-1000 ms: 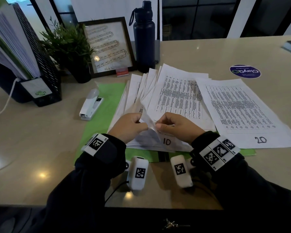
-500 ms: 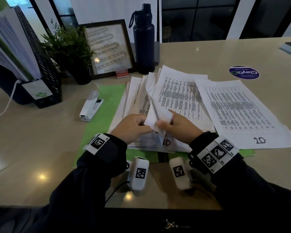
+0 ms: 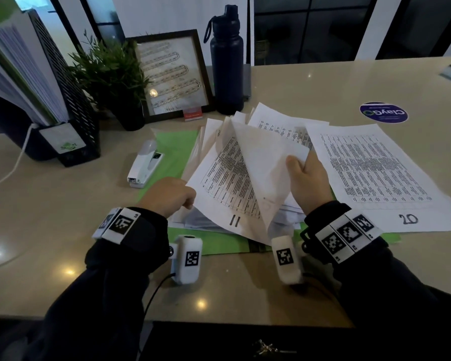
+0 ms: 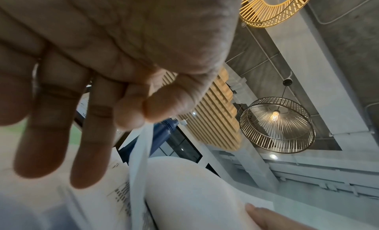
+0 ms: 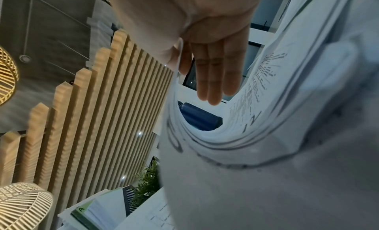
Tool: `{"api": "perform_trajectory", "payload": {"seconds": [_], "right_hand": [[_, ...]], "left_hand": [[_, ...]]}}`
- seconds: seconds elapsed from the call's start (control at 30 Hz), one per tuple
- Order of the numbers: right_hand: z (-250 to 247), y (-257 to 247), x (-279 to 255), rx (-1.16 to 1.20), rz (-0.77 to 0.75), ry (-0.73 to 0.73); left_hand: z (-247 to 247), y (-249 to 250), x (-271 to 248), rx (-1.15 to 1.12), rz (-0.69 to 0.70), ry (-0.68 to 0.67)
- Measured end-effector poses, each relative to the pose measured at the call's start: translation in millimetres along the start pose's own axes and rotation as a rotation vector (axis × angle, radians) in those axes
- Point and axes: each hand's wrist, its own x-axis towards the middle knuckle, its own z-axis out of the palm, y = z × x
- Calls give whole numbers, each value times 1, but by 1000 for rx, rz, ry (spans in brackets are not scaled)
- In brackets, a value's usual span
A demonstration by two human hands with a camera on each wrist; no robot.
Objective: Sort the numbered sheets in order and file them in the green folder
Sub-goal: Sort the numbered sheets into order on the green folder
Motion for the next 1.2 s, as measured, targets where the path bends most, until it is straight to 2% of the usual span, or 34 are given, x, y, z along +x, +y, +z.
{"api": "perform_trajectory", "payload": {"seconds": [0.07,0.17,0.2,0.23,0.27,0.37,0.4,0.53,0.67,0.8,0.87,1.0,1.2], "right_hand": [[0,-2,-4,20,-23,-132],[-1,-8,-11,3,-78,-687],[0,-10,-15,-1,-73,-821],[1,-11,-18,-7,-59,-874],[3,-9,-18,-26,-54,-850],[2,-1,-10,-251,-108,-625],[-1,2,-6,-339,-110,-615],[-8,5,-3,-585,-125,-769],[-7,-4,-12,-682,-74,-836],[0,-10,-23,-729,-96,-994],[5,-11,-25,-799,-116,-1013],[6,-9,-22,-938,-94,-888],[-1,0,-6,-769,-82,-645]], "left_hand": [[1,1,-1,-34,6,-22],[7,-2,0,-36,36,-61],[9,-3,0,-54,48,-64],[9,-2,-1,-69,66,-58],[10,0,-2,-78,84,-44],[11,1,-3,-74,96,-33],[12,0,-3,-49,96,-45],[14,-3,-1,-6,95,-54],[14,-1,0,19,49,-4],[14,0,-1,33,1,3],[14,1,-1,37,-8,5],[13,2,-1,60,-36,3],[13,0,4,92,-22,-20]]}}
